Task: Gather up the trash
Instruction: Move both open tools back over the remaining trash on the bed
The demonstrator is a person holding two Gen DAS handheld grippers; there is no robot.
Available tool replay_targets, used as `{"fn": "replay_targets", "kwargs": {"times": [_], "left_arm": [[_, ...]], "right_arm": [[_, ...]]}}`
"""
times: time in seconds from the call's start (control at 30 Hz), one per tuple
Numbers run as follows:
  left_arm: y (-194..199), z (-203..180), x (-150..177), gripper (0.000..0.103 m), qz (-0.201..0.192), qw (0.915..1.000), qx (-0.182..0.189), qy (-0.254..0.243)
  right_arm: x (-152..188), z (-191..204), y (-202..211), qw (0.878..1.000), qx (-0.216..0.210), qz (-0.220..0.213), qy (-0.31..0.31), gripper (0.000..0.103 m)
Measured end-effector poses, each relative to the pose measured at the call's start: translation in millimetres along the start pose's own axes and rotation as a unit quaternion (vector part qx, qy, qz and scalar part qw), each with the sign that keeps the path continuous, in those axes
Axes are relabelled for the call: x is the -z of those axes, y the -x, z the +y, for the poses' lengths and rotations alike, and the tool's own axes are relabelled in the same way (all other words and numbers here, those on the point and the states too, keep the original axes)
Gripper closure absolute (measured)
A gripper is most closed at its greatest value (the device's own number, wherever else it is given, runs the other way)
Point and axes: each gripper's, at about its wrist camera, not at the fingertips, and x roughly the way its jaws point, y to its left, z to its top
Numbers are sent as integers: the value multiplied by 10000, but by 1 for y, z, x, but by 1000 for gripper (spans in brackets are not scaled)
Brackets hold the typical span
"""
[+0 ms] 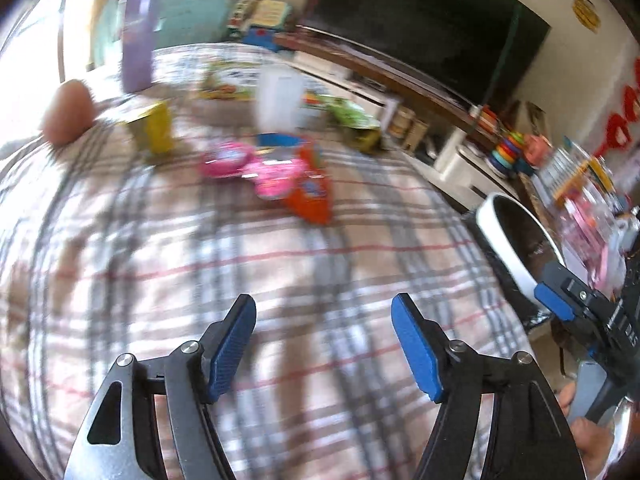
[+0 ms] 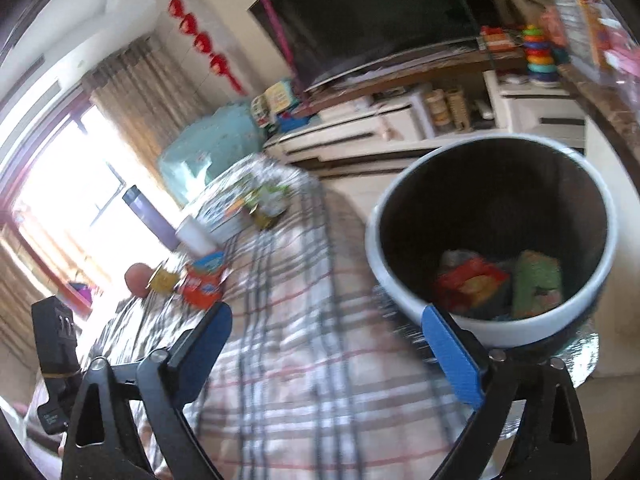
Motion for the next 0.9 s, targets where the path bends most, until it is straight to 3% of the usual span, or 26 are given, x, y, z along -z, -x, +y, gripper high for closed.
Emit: {"fn": "replay_targets", "kwargs": {"times": [0.27,0.67,0.9], "left_arm": [[35,34,10,8,-129,9984,-459,300],[51,73,11,8,-131,9950,-593,798],[20,84,-20,8,-150,9943,-665,821]], "right_arm": [[15,57,-24,9970,-165,157,738,6],[27,99,-76,9934,-168,475,1034,6],[17,109,-102,9932,-323,607,935,6]]}}
